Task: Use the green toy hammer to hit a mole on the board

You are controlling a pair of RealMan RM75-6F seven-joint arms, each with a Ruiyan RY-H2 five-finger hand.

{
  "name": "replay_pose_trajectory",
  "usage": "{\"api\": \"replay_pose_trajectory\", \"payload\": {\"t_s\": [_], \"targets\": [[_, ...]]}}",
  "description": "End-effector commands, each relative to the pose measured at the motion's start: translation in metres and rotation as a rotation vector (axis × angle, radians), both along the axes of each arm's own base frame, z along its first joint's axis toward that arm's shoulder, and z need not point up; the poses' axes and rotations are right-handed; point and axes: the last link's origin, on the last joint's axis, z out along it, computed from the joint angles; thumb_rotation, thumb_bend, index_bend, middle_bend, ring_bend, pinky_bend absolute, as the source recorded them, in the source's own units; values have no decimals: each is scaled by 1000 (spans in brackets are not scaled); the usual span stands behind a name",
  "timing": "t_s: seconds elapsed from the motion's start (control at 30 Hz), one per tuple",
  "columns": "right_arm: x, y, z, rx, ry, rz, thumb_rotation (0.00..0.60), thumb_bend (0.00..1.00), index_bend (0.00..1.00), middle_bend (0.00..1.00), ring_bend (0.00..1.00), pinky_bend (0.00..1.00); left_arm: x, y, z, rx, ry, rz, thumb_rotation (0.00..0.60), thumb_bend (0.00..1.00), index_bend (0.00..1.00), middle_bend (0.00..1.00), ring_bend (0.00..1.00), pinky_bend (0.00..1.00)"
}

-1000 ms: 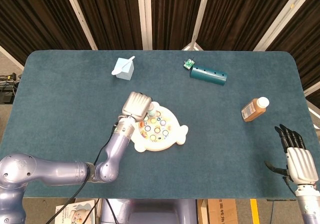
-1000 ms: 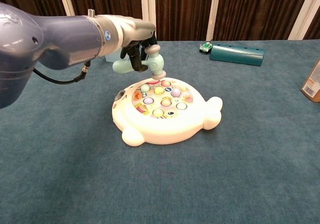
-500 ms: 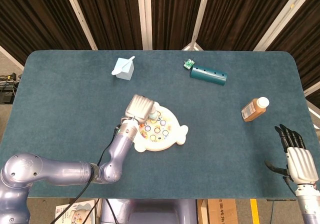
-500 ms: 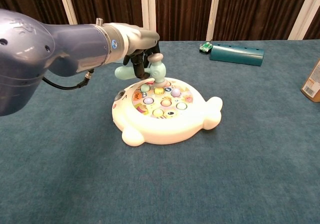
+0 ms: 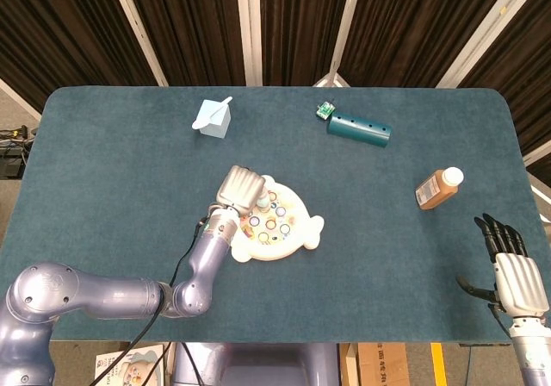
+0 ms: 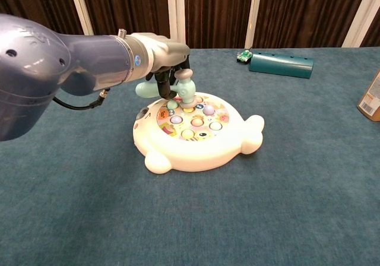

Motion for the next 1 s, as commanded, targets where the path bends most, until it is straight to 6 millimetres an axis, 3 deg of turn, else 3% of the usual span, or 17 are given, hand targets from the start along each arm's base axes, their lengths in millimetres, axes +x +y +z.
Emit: {"api": "replay_pose_trajectory", "payload": {"t_s": [0.03,0.33,0.47,0.6,1.0], "targets": [[0,0,0,0,0,1,600,191,0,0,0,0,3,0,2,6,-14,-4,600,642,641,503,412,517],[0,1,0,1,6,3,600,192,0,0,0,0,8,1,19,36,-85,-4,600,641,641,502,412,517],[0,1,0,2,12,5,600,192,0,0,0,0,0,-1,35,62,-106,2,600,641,640,502,412,517],[1,2,0,-2,31,16,600,192,0,0,0,0,-41,-13,65,88,-107,44,600,641,638,502,412,517],[2,4,-2,-3,51,21,600,192,0,0,0,0,-125,-35,98,124,-106,146,600,641,631,502,412,516]]}}
